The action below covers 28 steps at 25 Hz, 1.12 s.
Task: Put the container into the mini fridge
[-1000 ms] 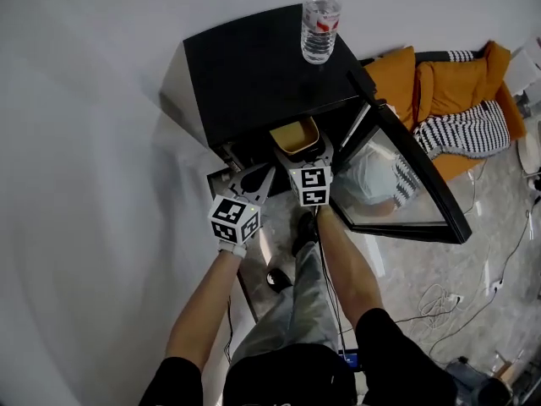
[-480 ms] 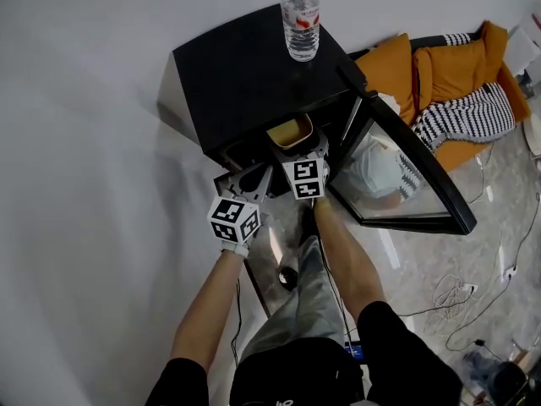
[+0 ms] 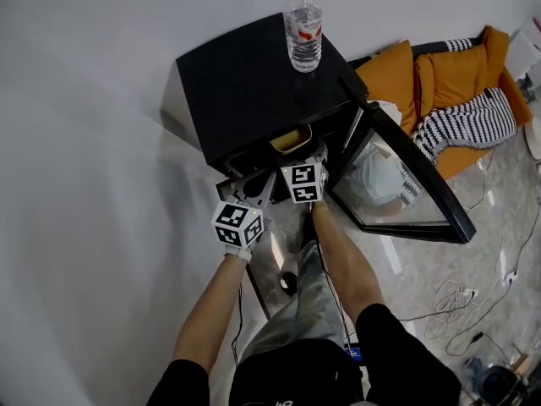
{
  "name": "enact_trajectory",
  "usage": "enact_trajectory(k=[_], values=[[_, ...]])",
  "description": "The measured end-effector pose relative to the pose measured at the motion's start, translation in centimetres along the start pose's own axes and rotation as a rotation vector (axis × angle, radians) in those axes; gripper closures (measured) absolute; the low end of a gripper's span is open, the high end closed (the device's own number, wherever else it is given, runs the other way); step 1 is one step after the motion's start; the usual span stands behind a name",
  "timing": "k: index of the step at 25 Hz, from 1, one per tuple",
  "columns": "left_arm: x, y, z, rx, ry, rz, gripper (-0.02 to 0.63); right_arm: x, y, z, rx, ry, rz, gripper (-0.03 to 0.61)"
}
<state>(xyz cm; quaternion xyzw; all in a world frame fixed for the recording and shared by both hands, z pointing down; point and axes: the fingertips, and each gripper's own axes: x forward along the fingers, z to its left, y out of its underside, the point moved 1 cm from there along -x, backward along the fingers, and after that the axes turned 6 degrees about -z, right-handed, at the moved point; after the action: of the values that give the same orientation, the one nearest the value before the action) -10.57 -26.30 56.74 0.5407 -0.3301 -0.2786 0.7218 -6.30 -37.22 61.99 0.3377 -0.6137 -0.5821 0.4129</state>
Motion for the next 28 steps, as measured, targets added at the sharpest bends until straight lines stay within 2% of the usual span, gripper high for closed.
enact_trajectory(k=[28], values=[[0.57,-0.38,0.77,-0.011,0.001,-0.001,0.606,0.52,-0.16,0.75,0.005,-0.047,0.000,0.038]])
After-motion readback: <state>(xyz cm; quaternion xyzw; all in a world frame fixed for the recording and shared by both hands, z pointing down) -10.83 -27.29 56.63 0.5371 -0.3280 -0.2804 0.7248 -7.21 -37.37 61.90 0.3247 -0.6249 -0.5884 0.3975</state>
